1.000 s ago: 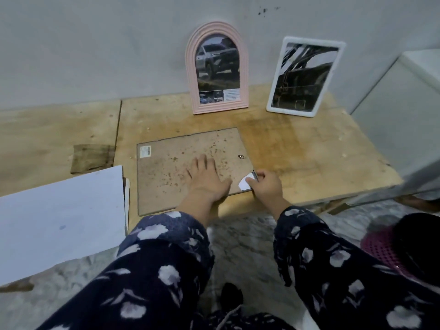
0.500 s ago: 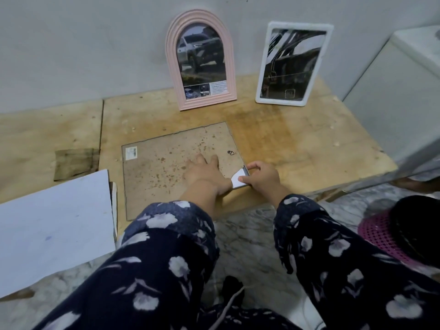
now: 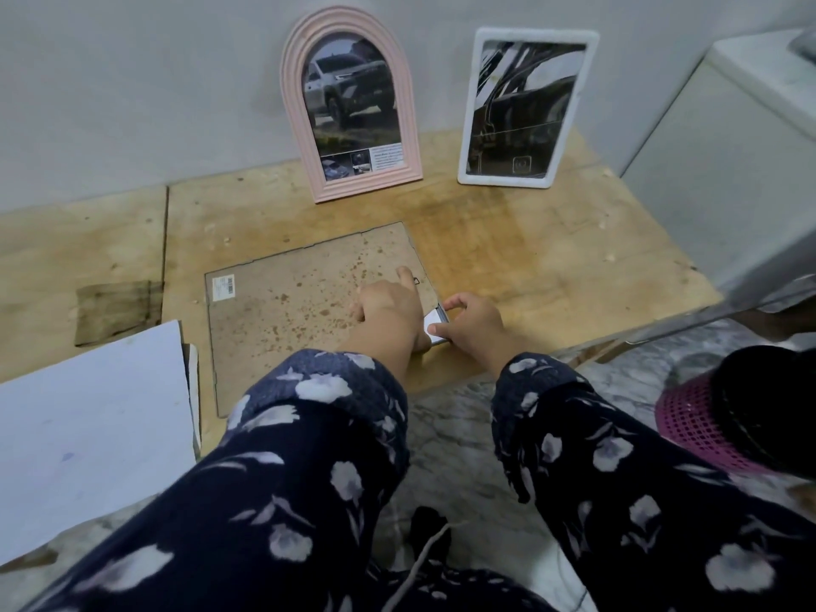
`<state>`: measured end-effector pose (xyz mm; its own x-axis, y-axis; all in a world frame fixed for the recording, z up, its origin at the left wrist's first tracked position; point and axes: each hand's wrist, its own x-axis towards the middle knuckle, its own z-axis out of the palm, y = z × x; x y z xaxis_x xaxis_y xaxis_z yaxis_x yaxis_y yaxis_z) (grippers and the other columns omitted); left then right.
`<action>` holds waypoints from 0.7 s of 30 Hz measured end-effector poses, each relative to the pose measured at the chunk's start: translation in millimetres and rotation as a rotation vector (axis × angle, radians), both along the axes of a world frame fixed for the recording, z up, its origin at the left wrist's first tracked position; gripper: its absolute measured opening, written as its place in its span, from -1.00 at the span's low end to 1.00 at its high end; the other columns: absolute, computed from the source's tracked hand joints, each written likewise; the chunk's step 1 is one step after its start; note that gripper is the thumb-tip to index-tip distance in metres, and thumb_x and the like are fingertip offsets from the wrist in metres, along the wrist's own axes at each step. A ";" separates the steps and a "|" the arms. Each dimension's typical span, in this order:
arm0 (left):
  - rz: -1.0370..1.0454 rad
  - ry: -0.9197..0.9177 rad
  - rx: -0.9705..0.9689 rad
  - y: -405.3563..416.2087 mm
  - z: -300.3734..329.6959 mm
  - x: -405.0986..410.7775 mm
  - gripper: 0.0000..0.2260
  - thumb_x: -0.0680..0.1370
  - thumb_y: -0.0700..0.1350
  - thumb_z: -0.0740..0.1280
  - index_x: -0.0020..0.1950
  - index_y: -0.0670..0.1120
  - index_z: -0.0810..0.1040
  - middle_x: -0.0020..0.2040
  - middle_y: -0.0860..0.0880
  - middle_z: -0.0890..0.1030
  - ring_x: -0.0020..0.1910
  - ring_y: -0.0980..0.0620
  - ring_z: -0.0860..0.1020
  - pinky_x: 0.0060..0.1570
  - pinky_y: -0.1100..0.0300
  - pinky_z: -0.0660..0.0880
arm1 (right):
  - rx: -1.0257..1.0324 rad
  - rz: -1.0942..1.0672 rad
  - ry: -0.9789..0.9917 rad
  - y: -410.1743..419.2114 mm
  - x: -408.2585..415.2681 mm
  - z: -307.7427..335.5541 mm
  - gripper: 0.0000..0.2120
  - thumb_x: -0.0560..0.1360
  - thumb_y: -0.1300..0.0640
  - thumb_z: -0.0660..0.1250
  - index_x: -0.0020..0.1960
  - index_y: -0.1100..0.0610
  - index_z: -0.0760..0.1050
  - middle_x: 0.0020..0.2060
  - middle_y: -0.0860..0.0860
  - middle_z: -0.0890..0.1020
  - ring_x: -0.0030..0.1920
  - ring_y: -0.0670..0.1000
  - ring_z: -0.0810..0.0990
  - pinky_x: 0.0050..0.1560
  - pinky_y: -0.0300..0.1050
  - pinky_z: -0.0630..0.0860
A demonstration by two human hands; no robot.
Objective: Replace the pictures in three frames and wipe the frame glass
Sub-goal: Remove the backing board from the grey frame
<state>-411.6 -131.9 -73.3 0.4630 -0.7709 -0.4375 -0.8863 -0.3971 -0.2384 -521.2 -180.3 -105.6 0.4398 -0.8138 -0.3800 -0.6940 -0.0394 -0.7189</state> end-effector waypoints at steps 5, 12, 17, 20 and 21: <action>0.014 -0.027 -0.002 -0.1 2.7 1.5 -0.20 0.43 0.22 0.31 0.42 -0.24 0.07 -0.16 -0.08 0.59 -0.28 -0.03 0.60 -0.18 0.15 0.57 | 0.012 0.027 -0.033 -2.4 3.4 -5.4 -0.61 0.43 0.09 0.45 0.21 0.15 0.48 0.06 0.02 0.53 0.04 -0.02 0.48 -0.05 -0.23 0.38; -0.045 -0.081 -0.027 3.0 -1.4 10.0 -0.32 0.40 0.25 0.27 0.31 -0.19 0.26 -0.07 -0.03 0.43 -0.43 0.02 0.45 -0.52 0.21 0.26 | -0.558 0.386 0.081 -2.0 10.1 -11.9 -0.57 0.50 0.06 0.30 0.37 -0.01 0.40 0.25 0.03 0.44 0.25 0.08 0.40 0.13 -0.01 0.45; -0.007 -0.058 -0.069 8.5 -1.0 8.8 -0.40 0.38 0.22 0.33 0.20 -0.15 0.25 -0.20 -0.02 0.48 -0.37 0.02 0.52 -0.43 0.21 0.40 | -0.841 0.992 0.207 -21.9 22.2 4.1 -0.64 0.62 0.15 0.13 0.39 0.20 0.36 0.32 0.12 0.46 0.30 0.14 0.40 0.18 -0.02 0.41; 0.012 -0.050 -0.097 11.1 -0.1 10.9 -0.40 0.38 0.24 0.33 0.20 -0.13 0.29 -0.20 0.00 0.45 -0.43 0.06 0.45 -0.51 0.22 0.25 | -0.836 1.013 0.240 -23.1 28.7 5.0 -0.71 0.57 0.23 0.14 0.27 0.22 0.42 0.11 0.13 0.55 0.09 0.14 0.49 -0.13 -0.12 0.31; 0.018 -0.043 -0.108 12.7 0.5 11.5 -0.39 0.38 0.25 0.32 0.22 -0.14 0.28 -0.21 0.00 0.46 -0.43 0.07 0.44 -0.51 0.22 0.23 | -0.847 1.026 0.279 -22.6 30.6 6.3 -0.72 0.54 0.27 0.15 0.24 0.21 0.42 0.07 0.12 0.55 0.04 0.13 0.50 -0.17 -0.11 0.29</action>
<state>-400.1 -119.2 -72.8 0.4938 -0.8038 -0.3318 -0.8686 -0.4380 -0.2316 -490.5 -202.9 -99.3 0.9749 -0.1955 -0.1064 -0.2024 -0.9776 -0.0584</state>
